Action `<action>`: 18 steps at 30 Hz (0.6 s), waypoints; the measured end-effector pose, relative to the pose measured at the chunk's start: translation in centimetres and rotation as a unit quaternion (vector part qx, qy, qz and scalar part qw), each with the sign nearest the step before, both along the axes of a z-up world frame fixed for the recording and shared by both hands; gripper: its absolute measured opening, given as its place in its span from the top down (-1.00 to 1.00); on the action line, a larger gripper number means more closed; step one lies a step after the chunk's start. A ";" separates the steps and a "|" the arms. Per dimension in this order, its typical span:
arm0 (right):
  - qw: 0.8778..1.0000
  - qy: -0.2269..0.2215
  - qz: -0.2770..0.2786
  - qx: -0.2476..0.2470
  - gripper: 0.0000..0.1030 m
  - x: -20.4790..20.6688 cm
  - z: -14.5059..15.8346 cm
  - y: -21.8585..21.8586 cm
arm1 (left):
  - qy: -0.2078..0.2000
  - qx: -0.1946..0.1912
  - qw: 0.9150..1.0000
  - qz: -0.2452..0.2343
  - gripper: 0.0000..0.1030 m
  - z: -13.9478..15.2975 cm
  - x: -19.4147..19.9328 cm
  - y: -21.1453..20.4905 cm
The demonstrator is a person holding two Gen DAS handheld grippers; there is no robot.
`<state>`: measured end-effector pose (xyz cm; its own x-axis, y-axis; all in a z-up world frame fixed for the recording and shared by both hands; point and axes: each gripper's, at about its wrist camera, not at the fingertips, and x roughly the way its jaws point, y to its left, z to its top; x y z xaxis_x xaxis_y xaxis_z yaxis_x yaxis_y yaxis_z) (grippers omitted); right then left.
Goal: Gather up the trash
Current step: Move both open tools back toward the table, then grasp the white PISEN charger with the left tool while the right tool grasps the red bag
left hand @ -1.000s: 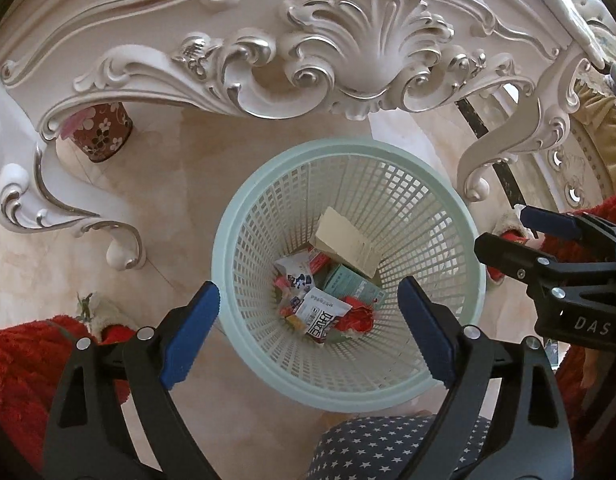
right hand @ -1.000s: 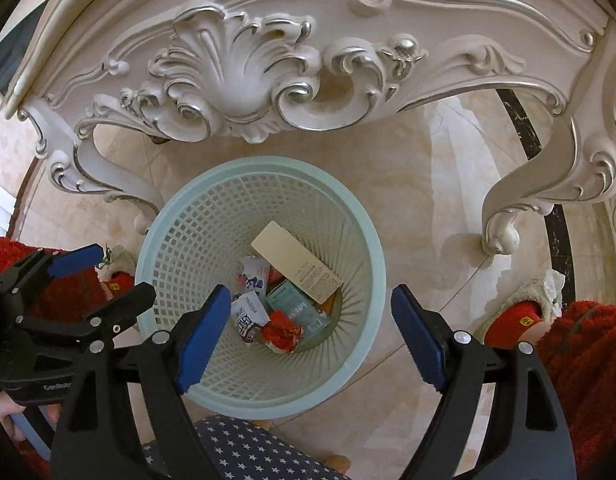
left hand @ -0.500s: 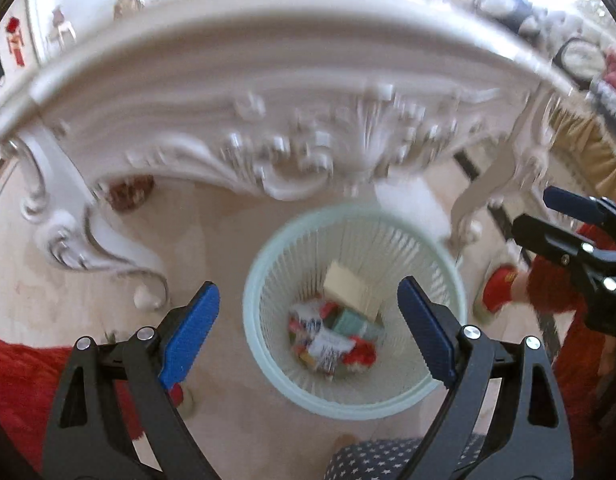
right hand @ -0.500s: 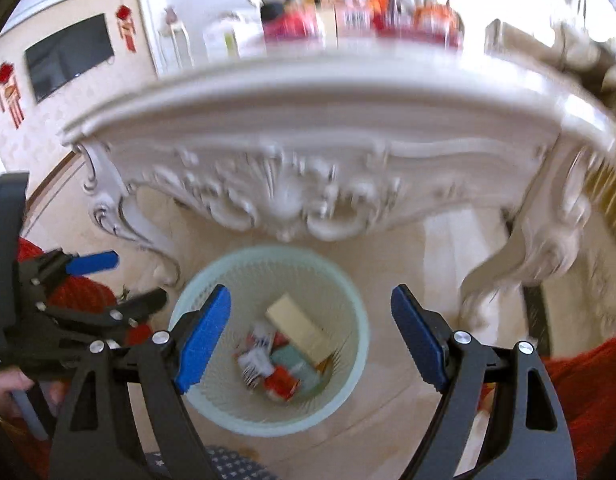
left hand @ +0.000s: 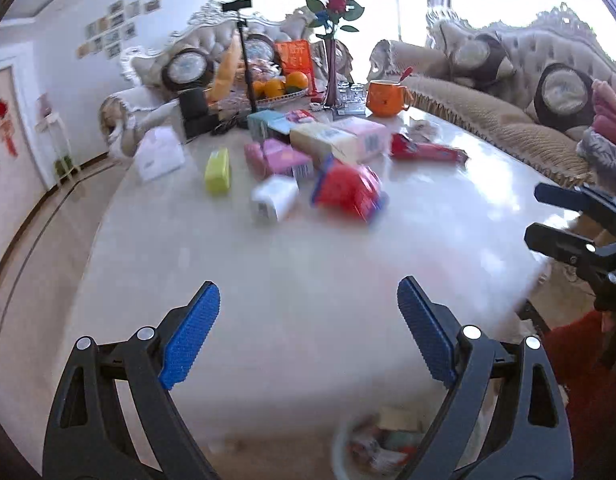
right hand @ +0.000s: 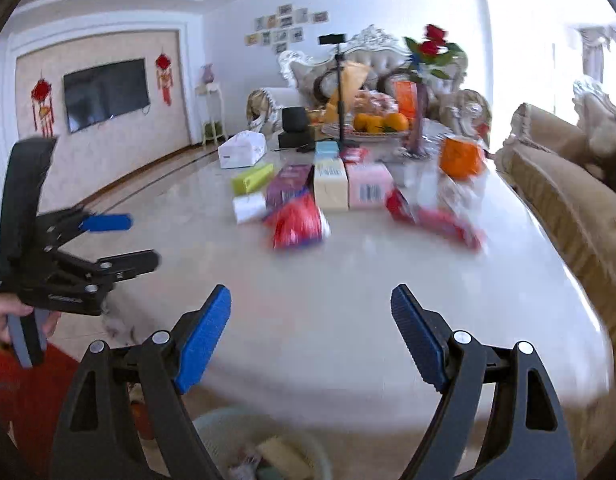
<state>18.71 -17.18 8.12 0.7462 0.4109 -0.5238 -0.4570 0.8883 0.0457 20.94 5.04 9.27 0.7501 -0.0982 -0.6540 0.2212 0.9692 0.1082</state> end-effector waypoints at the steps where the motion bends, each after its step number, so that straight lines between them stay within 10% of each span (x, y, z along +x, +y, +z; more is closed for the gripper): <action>1: 1.000 0.006 0.005 -0.007 -0.52 2.0 0.3 0.9 | 0.007 0.008 1.000 -0.007 -0.71 0.2 2.6 0.1; 8: 0.994 0.059 0.033 -0.081 -0.52 10.9 -1.5 6.5 | 0.059 0.027 0.997 -0.032 -0.71 -1.8 12.9 0.8; 18: 0.987 0.121 0.047 -0.090 -0.50 15.7 -4.1 8.4 | 0.105 0.048 0.992 -0.053 -0.68 -4.8 17.7 1.1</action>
